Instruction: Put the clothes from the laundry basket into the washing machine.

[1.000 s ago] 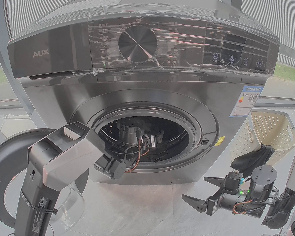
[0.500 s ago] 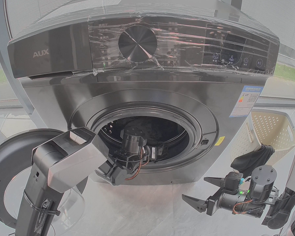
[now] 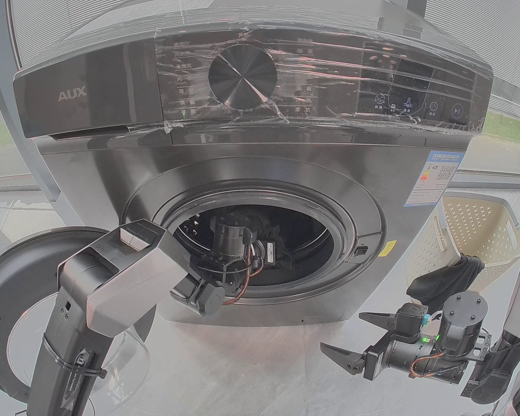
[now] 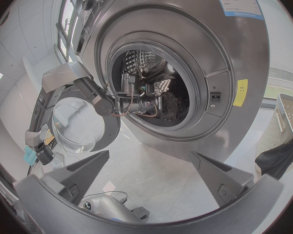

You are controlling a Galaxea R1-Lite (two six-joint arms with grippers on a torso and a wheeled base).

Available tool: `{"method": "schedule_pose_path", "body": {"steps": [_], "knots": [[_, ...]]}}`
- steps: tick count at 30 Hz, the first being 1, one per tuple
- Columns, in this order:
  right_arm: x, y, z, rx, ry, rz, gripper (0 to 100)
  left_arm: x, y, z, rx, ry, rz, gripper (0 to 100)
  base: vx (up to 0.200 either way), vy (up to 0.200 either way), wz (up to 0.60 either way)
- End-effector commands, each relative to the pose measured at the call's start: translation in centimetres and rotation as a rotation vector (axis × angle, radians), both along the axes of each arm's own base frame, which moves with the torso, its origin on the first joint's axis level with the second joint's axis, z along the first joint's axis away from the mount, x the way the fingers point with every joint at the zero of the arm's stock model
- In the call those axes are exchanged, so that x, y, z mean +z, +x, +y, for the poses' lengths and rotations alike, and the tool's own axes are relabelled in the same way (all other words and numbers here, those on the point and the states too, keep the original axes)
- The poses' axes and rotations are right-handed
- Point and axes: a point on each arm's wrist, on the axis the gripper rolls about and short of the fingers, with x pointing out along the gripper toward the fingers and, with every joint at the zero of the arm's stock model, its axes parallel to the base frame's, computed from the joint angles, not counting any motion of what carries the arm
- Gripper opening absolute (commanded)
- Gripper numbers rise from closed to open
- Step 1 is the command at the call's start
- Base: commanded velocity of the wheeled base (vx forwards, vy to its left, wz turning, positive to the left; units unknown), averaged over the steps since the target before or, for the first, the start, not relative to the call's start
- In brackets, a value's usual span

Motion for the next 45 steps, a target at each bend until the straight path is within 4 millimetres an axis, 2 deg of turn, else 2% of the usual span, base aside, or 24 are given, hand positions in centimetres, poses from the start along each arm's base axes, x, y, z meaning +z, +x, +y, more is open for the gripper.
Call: {"method": "schedule_pose_path", "body": {"steps": [1, 7, 16, 32, 33, 37, 39, 41, 45], "knots": [[0.0, 0.0, 0.0, 0.0, 0.0, -0.001, 100, 1.5, 2.3, 0.4, 0.065, -0.06, -0.105, 0, 0.0, 0.0, 0.0], [0.0, 0.0, 0.0, 0.001, 0.0, -0.001, 100, 1.4, 3.7, 0.7, 0.11, -0.092, -0.172, 0, 0.0, 0.0, 0.0], [-0.1, 0.0, 0.0, 0.0, -0.002, 0.001, 100, 2.9, 5.4, 0.5, 0.141, -0.14, -0.255, 0, 0.0, 0.0, 0.0], [0.0, 0.0, 0.0, -0.001, 0.0, 0.001, 100, 2.6, 5.3, 0.6, 0.141, -0.132, -0.239, 0, 0.0, 0.0, 0.0], [0.0, 0.0, 0.0, 0.0, -0.001, 0.0, 100, 2.6, 5.3, 0.6, 0.141, -0.132, -0.239, 100, 0.0, 0.0, 0.0], [0.0, 0.0, 0.0, 0.0, -0.001, 0.0, 100, 2.3, 4.8, 0.2, 0.131, -0.131, -0.225, 100, 0.0, 0.0, 0.0], [0.0, 0.0, 0.0, 0.0, -0.002, 0.001, 100, 1.7, 3.5, -0.5, 0.109, -0.116, -0.186, 100, 0.0, 0.0, 0.0], [0.0, 0.0, 0.0, 0.0, -0.001, 0.0, 100, 1.6, 3.0, -0.7, 0.101, -0.106, -0.172, 100, 0.0, 0.0, 0.0], [0.0, 0.0, 0.0, 0.0, -0.001, 0.0, 100, 1.1, 0.3, -1.4, 0.057, -0.062, -0.109, 100, 0.0, 0.0, 0.0]]}}
